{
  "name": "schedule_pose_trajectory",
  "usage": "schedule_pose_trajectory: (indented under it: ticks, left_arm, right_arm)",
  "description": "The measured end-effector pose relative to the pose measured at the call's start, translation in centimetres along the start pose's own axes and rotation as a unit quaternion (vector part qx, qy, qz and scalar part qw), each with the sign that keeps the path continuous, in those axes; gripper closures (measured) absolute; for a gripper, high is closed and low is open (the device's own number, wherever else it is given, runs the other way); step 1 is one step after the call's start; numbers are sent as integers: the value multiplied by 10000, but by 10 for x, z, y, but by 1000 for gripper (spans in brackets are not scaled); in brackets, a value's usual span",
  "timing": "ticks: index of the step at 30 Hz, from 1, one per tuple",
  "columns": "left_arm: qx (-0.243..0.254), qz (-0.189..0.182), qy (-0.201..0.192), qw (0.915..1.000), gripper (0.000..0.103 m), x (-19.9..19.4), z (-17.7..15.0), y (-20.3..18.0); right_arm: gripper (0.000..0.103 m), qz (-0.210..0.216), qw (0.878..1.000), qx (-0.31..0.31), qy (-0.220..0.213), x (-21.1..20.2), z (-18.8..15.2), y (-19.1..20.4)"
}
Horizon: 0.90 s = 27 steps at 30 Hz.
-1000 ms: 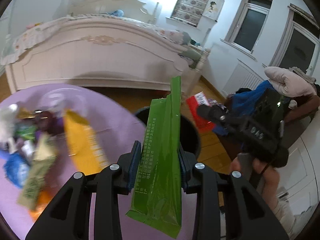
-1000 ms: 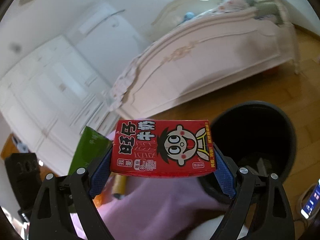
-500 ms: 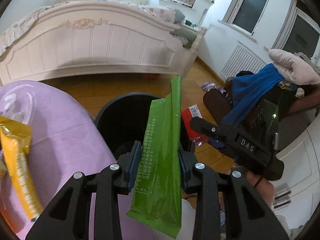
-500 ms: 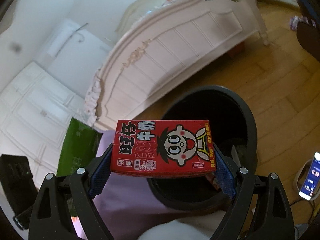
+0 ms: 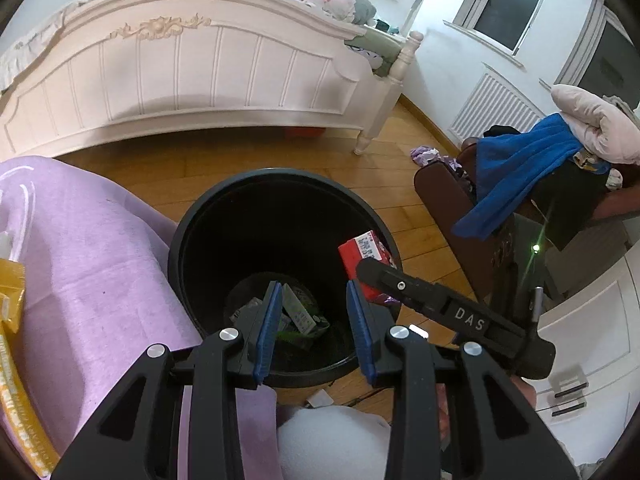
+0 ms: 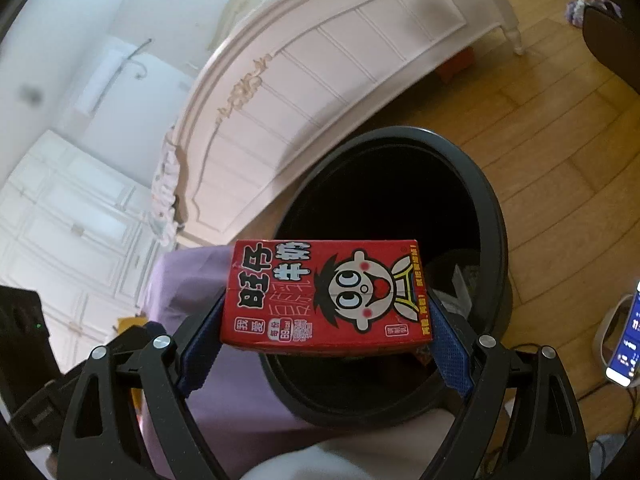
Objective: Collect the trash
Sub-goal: 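Carry both items over the black bin and open both tools to drop them, then return both tools to the table pile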
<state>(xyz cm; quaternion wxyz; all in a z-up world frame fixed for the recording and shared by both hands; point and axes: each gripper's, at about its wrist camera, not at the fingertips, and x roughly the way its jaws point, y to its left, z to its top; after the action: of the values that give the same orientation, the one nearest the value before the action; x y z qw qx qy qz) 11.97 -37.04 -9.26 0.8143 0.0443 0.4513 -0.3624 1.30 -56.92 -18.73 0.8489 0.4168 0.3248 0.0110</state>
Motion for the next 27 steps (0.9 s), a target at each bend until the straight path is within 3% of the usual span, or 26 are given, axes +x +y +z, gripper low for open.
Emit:
schedule_pose_trajectory:
  ticks: [4, 7, 8, 11, 13, 17, 22, 27]
  left_arm:
    - [-36, 36, -1, 10000, 69, 0, -2, 3]
    - [14, 107, -13, 9999, 67, -4, -1, 2]
    - [27, 161, -29, 9999, 63, -7, -2, 2]
    - [18, 294, -188, 9994, 38, -19, -5, 4]
    - [0, 392, -351, 9986, 33, -31, -9, 6]
    - [-58, 485, -539, 9974, 27, -56, -24, 13]
    - [-209, 852, -857, 9925, 26, -100, -48, 38]
    - [-655, 1432, -1293, 9790, 26, -155, -77, 84]
  right_arm:
    - [14, -155, 9998, -27, 87, 5, 1, 3]
    - [8, -344, 9994, -79, -2, 4, -1, 6]
    - [6, -391, 9992, -90, -82, 2, -2, 6]
    - [5, -659, 9972, -257, -230, -3, -4, 15]
    - [5, -747, 9959, -443, -260, -6, -6, 22]
    - [5, -511, 9973, -476, -230, -15, -11, 38]
    - [5, -226, 9956, -904, -137, -19, -21, 81]
    - [5, 115, 9887, -1495, 78, -14, -37, 139]
